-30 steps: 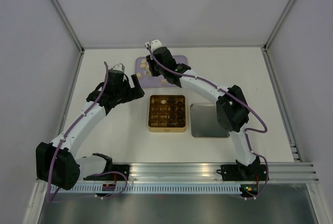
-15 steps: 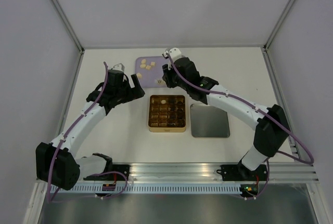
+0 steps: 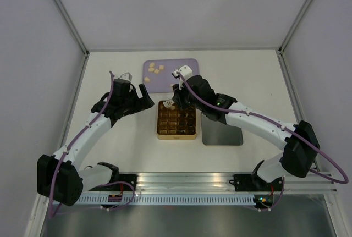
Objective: Pack the chocolate
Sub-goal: Place the fake chocolate in the packing box.
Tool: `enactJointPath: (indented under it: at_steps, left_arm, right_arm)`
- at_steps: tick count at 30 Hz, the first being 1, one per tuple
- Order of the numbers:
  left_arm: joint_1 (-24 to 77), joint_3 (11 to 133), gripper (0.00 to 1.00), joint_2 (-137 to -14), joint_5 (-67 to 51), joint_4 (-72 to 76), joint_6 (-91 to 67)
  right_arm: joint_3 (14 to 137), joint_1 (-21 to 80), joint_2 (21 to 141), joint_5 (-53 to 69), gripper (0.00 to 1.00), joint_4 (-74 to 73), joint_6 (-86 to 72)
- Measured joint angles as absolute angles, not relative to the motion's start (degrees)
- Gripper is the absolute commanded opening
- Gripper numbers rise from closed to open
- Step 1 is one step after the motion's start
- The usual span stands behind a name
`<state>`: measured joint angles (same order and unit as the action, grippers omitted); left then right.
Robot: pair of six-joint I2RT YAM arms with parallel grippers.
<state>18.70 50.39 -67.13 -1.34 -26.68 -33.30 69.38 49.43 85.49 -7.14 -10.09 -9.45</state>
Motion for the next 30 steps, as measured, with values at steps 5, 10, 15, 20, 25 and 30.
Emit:
enactJointPath:
  at_steps: [5, 10, 15, 20, 25, 30]
  left_arm:
    - [18.70, 49.84, 1.00, -66.06, -1.91, -26.37, -33.41]
    - [18.70, 49.54, 1.00, -65.82, -2.09, -25.69, -33.43]
    - [18.70, 49.30, 1.00, -65.82, -2.09, -25.58, -33.43]
    - [18.70, 48.60, 1.00, -65.63, -2.11, -25.06, -33.43]
    - [18.70, 47.83, 1.00, -65.49, -2.33, -24.88, -33.43]
    - [18.70, 47.42, 1.00, -64.95, -2.76, -24.71, -33.43]
  right_arm:
    - [68.12, 50.19, 85.14, -7.16, 0.03, -11.33, -9.87]
    - [66.61, 51.00, 85.08, -7.44, 0.03, -11.70, -10.61]
    - [65.12, 52.01, 85.03, -8.14, 0.03, -12.03, -11.25]
    - [64.77, 52.40, 84.99, -9.15, 0.02, -11.94, -11.70]
    - [63.29, 52.56, 84.75, -10.39, 0.03, -11.22, -12.43]
    - [63.00, 52.66, 84.75, -11.03, 0.02, -10.90, -12.88]
